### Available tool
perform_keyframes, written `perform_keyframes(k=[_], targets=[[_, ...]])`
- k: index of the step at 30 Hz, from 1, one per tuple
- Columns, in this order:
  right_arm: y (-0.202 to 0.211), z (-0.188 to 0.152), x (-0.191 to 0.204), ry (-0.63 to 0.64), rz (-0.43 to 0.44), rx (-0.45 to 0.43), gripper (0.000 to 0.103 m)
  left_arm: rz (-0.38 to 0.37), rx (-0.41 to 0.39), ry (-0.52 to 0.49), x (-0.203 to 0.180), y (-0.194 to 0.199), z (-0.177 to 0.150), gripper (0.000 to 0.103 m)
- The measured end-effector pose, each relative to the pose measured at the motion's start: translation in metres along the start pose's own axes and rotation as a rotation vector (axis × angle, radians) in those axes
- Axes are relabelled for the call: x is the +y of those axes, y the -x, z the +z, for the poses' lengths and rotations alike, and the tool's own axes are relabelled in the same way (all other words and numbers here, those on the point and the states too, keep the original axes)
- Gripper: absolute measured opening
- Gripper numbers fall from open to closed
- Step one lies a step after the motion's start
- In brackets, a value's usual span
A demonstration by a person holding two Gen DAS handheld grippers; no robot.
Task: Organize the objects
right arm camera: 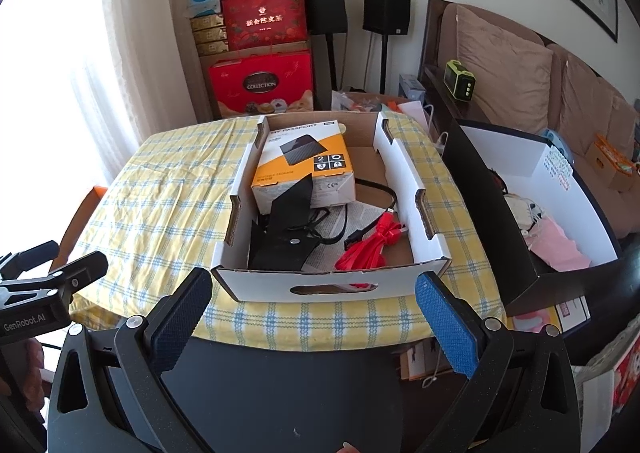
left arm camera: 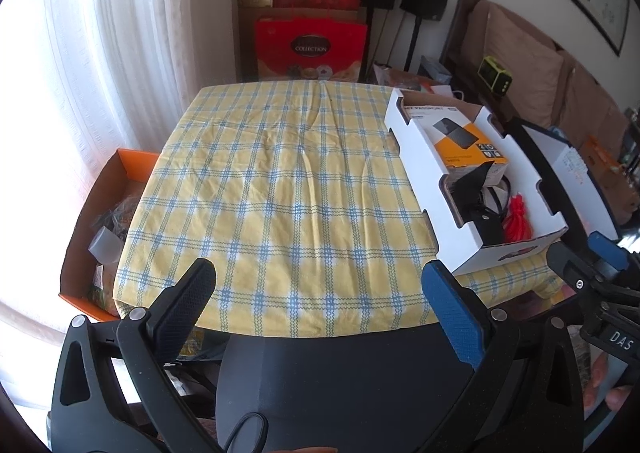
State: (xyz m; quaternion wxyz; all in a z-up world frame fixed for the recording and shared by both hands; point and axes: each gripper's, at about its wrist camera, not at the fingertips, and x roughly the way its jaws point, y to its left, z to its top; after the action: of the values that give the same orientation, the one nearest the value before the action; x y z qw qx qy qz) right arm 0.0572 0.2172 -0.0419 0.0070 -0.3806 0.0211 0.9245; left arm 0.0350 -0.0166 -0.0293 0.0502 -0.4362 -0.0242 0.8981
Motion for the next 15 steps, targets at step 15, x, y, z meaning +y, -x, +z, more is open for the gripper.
perform_keyframes(k=[15], targets=[[-0.0005,0.0003,-0.0016,-0.005,0.0,0.001,0.102,0.01,-0.001,-0.002,-0.0016,0.0007,0.0003,0.103]])
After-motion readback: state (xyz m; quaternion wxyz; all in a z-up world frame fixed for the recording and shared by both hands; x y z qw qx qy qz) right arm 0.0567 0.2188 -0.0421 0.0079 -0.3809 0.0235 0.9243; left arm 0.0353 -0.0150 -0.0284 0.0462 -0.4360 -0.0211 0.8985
